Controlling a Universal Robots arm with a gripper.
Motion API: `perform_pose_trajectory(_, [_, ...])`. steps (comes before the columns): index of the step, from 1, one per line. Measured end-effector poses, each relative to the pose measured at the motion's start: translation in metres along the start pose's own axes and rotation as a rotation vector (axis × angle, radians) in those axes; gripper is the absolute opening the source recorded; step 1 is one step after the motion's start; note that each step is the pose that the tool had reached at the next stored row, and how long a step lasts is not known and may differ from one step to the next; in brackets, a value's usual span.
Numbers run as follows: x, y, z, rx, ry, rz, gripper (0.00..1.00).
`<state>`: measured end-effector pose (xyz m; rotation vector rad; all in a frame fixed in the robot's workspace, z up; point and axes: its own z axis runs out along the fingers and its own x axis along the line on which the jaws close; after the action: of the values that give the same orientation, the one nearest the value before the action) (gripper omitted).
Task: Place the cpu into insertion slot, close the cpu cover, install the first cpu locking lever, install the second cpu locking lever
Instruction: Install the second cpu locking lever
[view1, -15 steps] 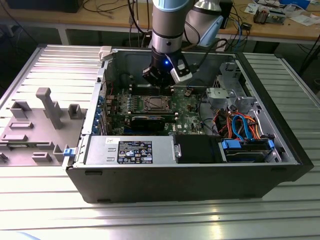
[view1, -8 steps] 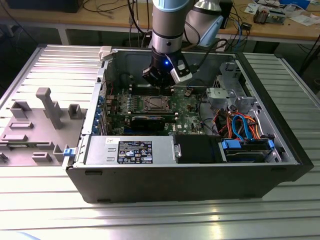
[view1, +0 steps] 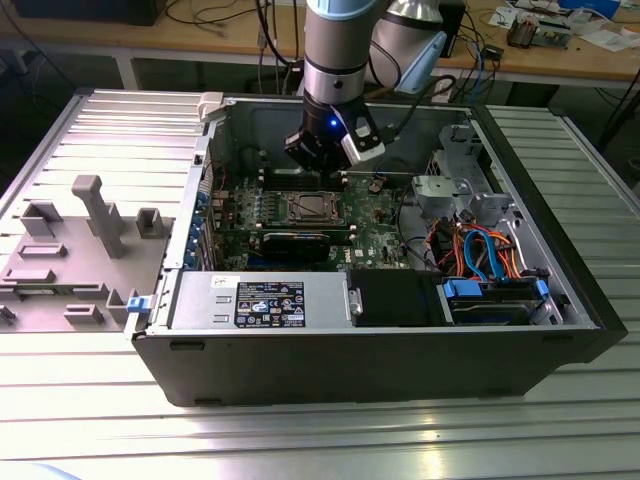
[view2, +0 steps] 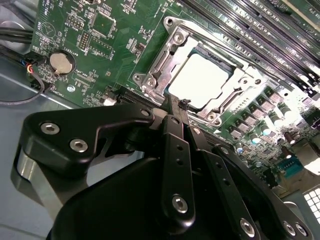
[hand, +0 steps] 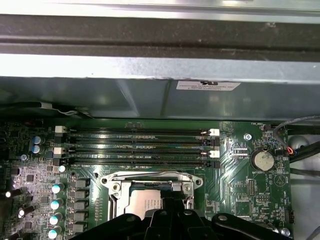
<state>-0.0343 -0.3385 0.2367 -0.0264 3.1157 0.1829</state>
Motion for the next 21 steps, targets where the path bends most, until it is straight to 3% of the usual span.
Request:
perform_pose_trajectory(15, [0.0000, 0.0000, -0.0006, 0.0001, 0.0001, 0.000, 0.11])
perform_pose_trajectory(17, [0.0000, -0.0032, -0.0010, 0.0000, 0.0000, 0.000, 0.11])
perform_pose_trajectory(18, [0.0000, -0.0037, -0.0043, -0.0007, 0.0000, 0.000, 0.11])
perform_pose_trajectory(21, [0.0000, -0.0037, -0.0045, -0.0010, -0.0001, 0.000, 0.11])
